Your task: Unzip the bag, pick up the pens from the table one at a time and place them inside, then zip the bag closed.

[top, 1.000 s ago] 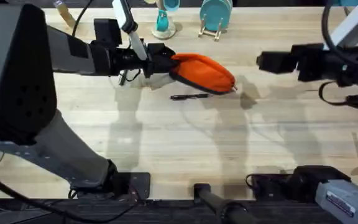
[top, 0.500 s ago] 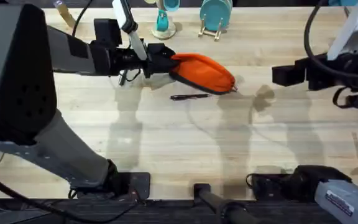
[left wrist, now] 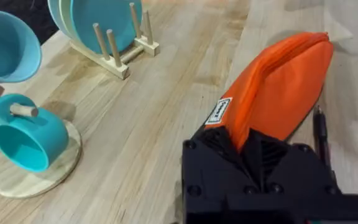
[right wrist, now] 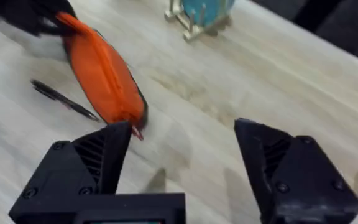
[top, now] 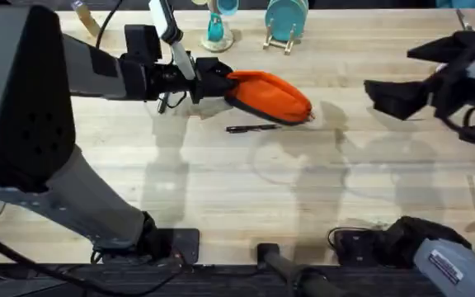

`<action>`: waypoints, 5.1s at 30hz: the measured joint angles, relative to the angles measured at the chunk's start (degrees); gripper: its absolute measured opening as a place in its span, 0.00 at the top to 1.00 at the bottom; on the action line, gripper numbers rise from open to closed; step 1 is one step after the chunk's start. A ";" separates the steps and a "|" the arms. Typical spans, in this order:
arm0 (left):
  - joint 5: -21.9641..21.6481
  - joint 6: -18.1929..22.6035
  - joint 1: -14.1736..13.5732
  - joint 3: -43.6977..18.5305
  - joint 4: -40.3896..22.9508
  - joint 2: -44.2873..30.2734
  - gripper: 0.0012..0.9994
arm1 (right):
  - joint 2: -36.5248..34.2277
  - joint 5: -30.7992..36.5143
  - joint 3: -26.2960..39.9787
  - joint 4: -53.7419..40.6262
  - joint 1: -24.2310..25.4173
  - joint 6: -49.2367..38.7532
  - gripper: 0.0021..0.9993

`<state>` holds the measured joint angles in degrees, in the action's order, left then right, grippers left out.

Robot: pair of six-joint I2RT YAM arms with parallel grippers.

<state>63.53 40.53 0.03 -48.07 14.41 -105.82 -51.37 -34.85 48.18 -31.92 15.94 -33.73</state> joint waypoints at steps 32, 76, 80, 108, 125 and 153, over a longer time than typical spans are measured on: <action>-0.02 0.00 -0.11 0.00 0.63 0.00 0.96 | -19.64 -36.16 -1.86 0.17 12.84 -30.80 0.00; -0.09 -0.02 -0.11 0.00 0.79 0.00 0.96 | -37.20 -34.99 -1.86 -3.93 6.71 -30.99 0.00; -0.09 0.00 -0.11 0.00 0.79 0.00 0.96 | -37.20 -34.99 -1.86 -5.74 6.71 -30.97 0.00; -0.09 0.00 -0.11 0.00 0.79 0.00 0.96 | -37.20 -18.20 -1.86 0.83 -6.37 -7.08 0.00; -0.09 0.00 -0.11 0.00 0.79 0.00 0.96 | -37.24 -16.02 -1.86 4.89 -8.34 -1.59 0.00; -0.09 0.00 -0.11 0.00 0.79 0.00 0.96 | -37.24 -12.65 -1.86 8.31 -13.55 2.11 0.23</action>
<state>63.44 40.53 -0.08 -48.07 15.20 -105.82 -88.62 -47.51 46.33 -23.62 2.40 -31.62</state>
